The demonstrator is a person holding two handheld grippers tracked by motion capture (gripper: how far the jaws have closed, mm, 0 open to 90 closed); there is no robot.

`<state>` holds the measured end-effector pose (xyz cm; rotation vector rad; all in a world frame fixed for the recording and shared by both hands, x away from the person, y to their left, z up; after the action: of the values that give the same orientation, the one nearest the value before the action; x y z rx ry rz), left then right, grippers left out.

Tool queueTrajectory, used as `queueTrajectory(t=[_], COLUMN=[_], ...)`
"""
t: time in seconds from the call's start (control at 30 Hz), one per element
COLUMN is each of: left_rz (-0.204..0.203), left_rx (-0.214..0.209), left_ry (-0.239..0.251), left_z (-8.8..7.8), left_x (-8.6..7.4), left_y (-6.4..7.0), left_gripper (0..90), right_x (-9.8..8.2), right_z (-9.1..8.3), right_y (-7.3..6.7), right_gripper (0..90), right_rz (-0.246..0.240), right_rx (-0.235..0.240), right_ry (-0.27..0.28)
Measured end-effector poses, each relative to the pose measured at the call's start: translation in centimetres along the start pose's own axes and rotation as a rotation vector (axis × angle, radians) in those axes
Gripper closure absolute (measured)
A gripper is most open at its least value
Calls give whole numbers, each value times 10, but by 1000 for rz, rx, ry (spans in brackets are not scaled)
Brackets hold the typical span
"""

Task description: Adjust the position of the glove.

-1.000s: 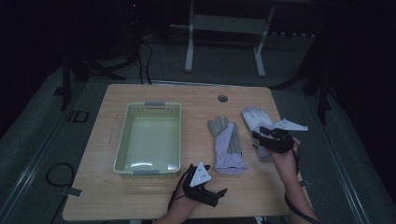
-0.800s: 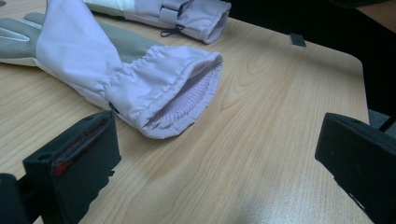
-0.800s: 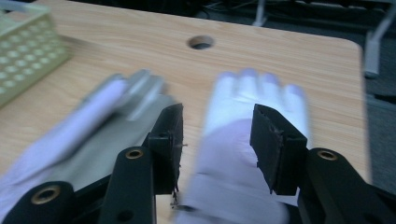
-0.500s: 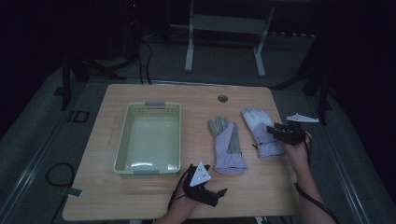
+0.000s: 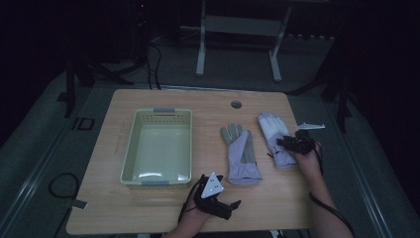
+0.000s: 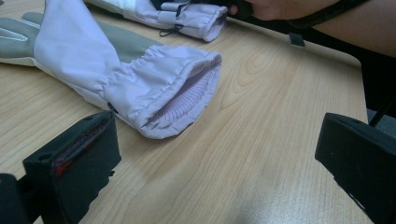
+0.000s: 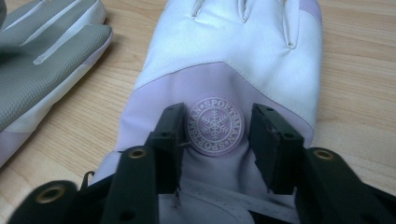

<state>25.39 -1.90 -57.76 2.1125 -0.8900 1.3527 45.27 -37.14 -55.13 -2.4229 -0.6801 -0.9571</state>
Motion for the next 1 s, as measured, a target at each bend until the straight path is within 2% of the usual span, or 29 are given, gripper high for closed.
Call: queueTrajectory(t=[0.17,0.27,0.33,0.47,0.7,0.87,1.0], left_rz=[2,-6,-10,-3,1,3,5], left_rx=[3,1,1,2,4,4,5], left_ry=[-2,-2,-2,-2,-4,-4,-2], left_z=[0,0,0,0,0,0,0], left_x=[0,0,0,0,0,0,0], left_y=[0,0,-1,0,0,0,1], left_gripper=[1,1,1,1,1,1,1], right_x=[2,5,8,11,11,4,-7], right_z=[-1,-7,-14,-36,-73,-88,-86], right_y=[-2,-5,-8,-17,-43,-63,-65], right_gripper=[718,775,788,799,803,802,801], right_rz=[14,57,71,106,117,105,100], right_rx=[10,5,-13,15,6,10,5], right_ry=[-16,-2,12,65,109,82,42])
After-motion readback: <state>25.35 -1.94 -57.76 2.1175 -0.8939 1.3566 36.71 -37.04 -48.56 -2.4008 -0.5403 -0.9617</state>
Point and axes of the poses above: each handheld gripper's, and its own axes: z roughly forward along the jaws, x roughly out of its top, y roughly to its right, the point moved 1 cm from there along z, roughly forward along the jaws, and after that the axes turned 11 degrees about x, right-handed, at the moved point
